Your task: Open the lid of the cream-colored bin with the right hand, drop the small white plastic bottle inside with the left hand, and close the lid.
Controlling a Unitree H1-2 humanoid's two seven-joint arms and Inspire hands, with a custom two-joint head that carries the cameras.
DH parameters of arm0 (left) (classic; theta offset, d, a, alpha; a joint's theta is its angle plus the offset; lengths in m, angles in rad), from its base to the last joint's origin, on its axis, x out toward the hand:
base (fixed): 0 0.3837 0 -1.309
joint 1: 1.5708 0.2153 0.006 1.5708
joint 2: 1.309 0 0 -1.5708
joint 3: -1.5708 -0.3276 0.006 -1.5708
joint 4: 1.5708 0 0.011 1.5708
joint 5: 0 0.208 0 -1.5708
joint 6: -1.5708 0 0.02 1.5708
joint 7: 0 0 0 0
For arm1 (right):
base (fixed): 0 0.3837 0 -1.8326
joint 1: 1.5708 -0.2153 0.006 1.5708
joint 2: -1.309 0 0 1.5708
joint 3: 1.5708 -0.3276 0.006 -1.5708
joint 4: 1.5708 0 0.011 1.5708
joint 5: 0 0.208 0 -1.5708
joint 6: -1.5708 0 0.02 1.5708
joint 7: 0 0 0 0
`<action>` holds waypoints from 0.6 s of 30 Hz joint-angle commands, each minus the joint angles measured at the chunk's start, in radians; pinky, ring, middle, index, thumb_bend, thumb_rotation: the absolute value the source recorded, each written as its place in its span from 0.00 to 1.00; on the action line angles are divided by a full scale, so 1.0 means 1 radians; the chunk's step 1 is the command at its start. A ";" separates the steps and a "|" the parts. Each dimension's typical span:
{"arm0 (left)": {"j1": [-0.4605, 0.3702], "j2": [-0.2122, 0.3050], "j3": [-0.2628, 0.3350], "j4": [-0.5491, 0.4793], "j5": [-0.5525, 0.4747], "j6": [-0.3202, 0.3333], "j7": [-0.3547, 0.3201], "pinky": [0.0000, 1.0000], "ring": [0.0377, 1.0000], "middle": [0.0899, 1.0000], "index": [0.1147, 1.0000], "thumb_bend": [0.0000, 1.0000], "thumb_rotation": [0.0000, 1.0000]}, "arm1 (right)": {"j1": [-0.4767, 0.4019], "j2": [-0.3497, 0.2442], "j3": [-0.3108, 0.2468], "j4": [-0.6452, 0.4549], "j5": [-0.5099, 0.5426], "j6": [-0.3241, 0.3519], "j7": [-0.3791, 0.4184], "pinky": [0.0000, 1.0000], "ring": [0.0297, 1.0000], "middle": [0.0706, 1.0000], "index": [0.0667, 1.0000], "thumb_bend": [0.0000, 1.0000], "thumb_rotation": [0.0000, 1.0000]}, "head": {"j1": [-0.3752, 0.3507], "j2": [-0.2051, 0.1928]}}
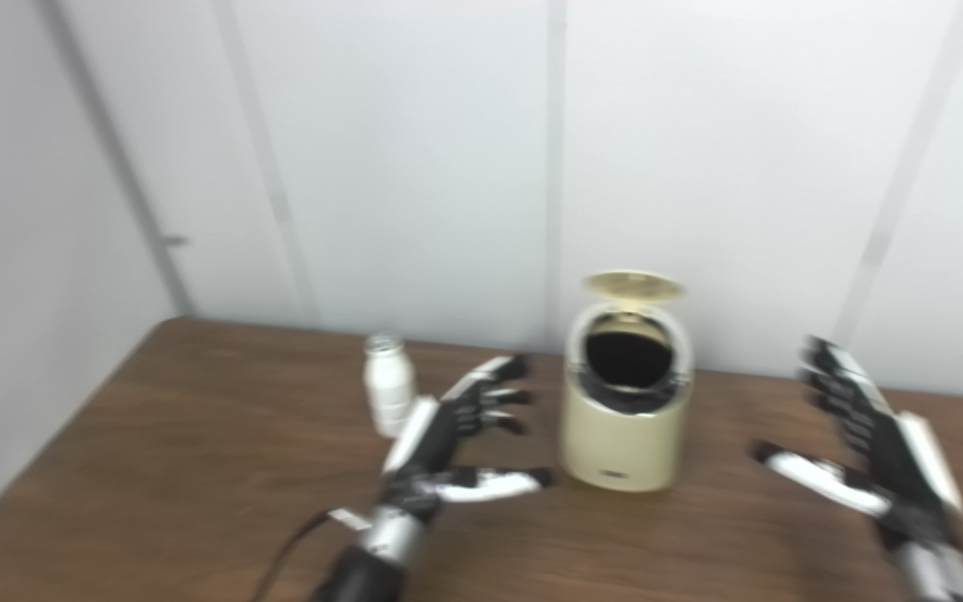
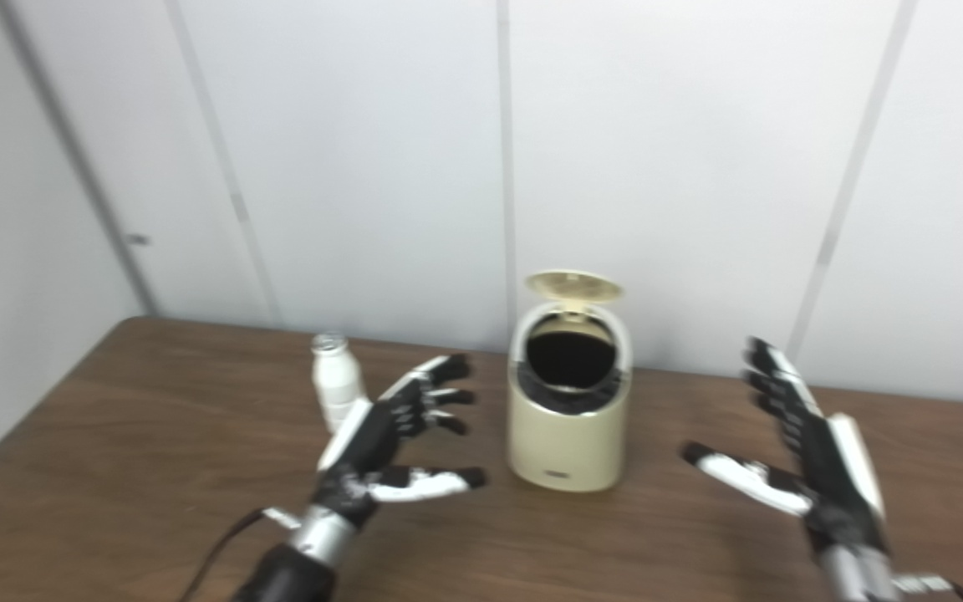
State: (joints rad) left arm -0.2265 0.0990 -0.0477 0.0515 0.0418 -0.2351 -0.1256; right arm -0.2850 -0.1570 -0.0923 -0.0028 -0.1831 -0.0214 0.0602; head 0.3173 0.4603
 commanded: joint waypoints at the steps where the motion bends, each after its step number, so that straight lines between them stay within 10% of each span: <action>1: -0.030 -0.009 -0.002 -0.036 0.015 -0.013 0.016 0.64 0.78 0.86 0.88 0.75 0.08 | -0.012 0.009 0.006 -0.047 0.009 -0.037 -0.025 0.90 0.89 0.93 0.92 0.84 0.28 | 0.023 -0.008; 8: -0.002 0.005 0.026 -0.105 0.043 0.006 0.035 0.62 0.77 0.85 0.85 0.74 0.08 | 0.004 0.042 0.025 -0.128 0.022 0.034 -0.036 0.69 0.82 0.87 0.87 0.87 0.27 | 0.051 -0.020; 18: 0.080 0.093 0.135 -0.323 0.024 0.017 0.053 0.55 0.64 0.70 0.72 0.70 0.02 | 0.014 0.048 0.048 -0.214 0.000 0.121 -0.039 0.73 0.85 0.90 0.89 0.75 0.11 | 0.052 -0.025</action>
State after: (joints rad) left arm -0.1204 0.1775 0.0713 -0.2213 0.0741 -0.1730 -0.0946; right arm -0.2468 -0.1092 -0.0461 -0.1774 -0.1817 0.1016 0.0315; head 0.3682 0.4341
